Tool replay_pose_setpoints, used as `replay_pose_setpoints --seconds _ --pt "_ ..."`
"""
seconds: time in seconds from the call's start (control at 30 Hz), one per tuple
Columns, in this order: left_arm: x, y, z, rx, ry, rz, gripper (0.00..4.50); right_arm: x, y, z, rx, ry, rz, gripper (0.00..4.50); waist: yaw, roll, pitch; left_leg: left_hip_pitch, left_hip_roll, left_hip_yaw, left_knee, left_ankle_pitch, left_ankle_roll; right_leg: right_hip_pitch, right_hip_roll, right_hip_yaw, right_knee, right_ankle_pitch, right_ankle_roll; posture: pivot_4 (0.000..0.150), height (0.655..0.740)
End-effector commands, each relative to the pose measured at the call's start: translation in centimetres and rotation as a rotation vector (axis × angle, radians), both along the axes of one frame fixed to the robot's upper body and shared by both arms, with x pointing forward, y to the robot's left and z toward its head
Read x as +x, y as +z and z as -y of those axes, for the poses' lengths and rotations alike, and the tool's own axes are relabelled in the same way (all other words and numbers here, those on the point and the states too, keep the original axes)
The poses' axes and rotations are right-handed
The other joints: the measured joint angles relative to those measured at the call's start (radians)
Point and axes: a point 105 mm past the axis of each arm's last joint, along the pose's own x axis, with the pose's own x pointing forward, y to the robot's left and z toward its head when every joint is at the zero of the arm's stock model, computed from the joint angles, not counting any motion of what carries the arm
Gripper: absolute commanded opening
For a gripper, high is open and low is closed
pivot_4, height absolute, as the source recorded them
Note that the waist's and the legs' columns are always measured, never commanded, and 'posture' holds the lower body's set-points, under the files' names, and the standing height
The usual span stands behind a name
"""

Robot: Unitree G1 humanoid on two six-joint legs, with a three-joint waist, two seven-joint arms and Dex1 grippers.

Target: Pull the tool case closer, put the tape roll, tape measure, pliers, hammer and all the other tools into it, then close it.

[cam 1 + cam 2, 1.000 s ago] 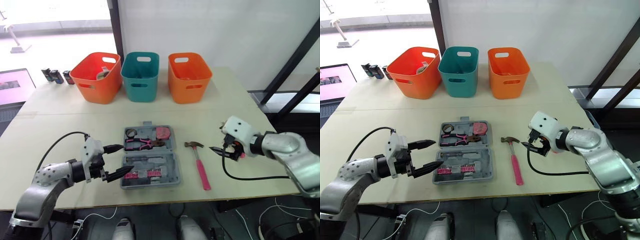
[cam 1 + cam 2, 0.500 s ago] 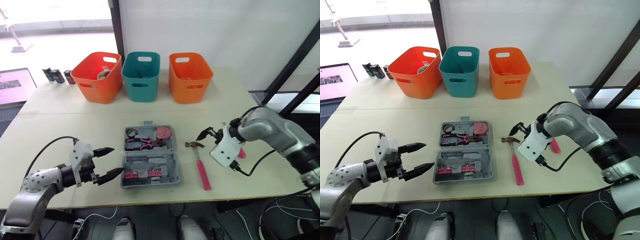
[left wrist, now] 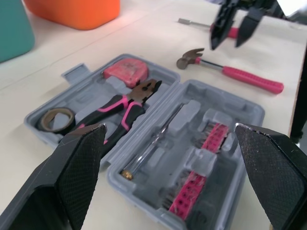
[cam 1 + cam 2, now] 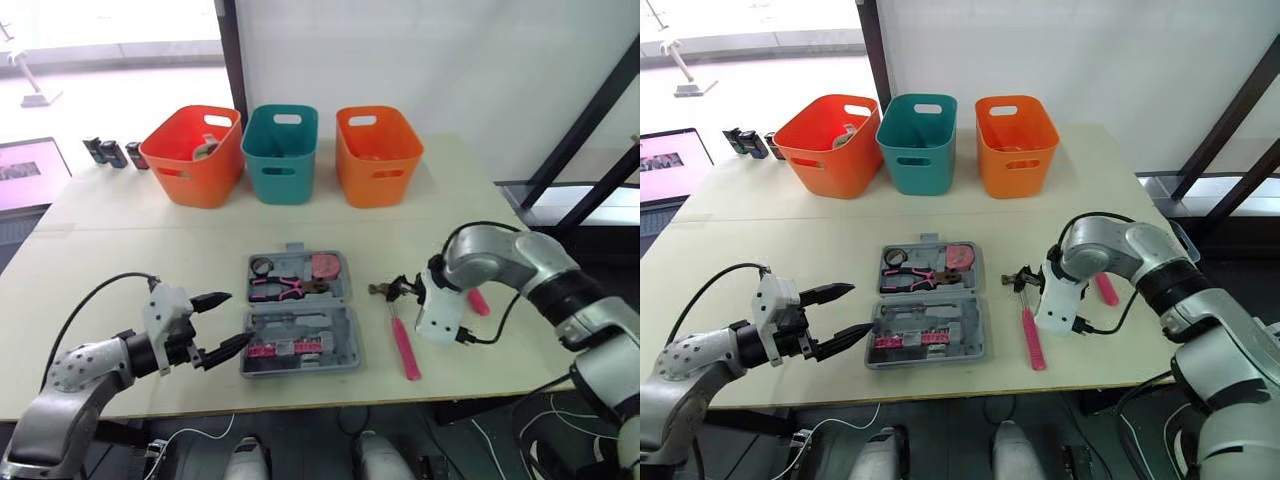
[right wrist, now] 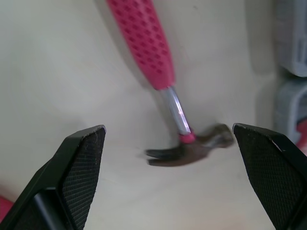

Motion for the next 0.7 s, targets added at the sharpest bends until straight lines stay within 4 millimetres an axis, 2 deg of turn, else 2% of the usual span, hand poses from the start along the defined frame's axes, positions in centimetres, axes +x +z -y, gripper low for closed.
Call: replay_pose_setpoints --seconds 0.03,0.1,0.2,0.4,0.63,0.7 --pt "-0.6 1.0 0.9 -0.008 -0.042 0.016 4.50 1.1 0.8 -0.3 -0.036 0.024 0.050 4.47 0.001 0.000 0.000 0.000 0.000 0.000 0.000 0.000 0.000 0.000 0.000 0.000 0.001 0.000 0.000 0.150 0.7400" --pt "-0.7 1.0 1.1 -0.007 -0.050 0.011 4.50 1.5 0.8 -0.4 -0.064 0.038 0.065 4.47 0.003 0.000 0.000 0.000 0.000 0.000 0.000 0.000 0.000 0.000 0.000 0.000 0.001 -0.001 0.001 0.150 0.7400" --pt "-0.5 1.1 1.3 -0.011 -0.048 0.013 4.50 1.7 -0.4 -0.7 -0.146 0.082 0.061 4.47 0.002 0.000 0.000 0.001 0.000 0.000 0.000 0.000 0.000 0.001 0.000 0.000 0.001 -0.001 0.001 0.150 0.7400" --pt "-0.2 1.0 1.5 -0.025 -0.043 0.015 4.50 2.2 -2.0 -1.9 -0.193 0.109 0.054 4.47 -0.001 0.000 0.000 0.002 0.000 0.000 0.000 0.000 0.000 0.002 0.000 0.000 0.003 -0.001 0.001 0.150 0.7400" --pt "-0.2 0.8 1.3 -0.031 -0.034 0.019 4.50 2.2 -3.6 -2.0 -0.224 0.106 0.030 4.47 0.000 0.000 0.000 0.007 0.000 0.000 0.000 0.000 0.000 0.006 0.000 0.000 0.003 -0.001 0.001 0.150 0.7400" --pt "-0.3 0.7 1.2 -0.031 -0.031 0.019 4.50 2.1 -4.1 -2.0 -0.222 0.110 0.018 3.92 -0.001 0.000 0.000 0.011 0.000 0.000 -0.001 0.000 0.000 0.009 0.000 0.000 0.003 -0.001 0.001 0.150 0.7400"
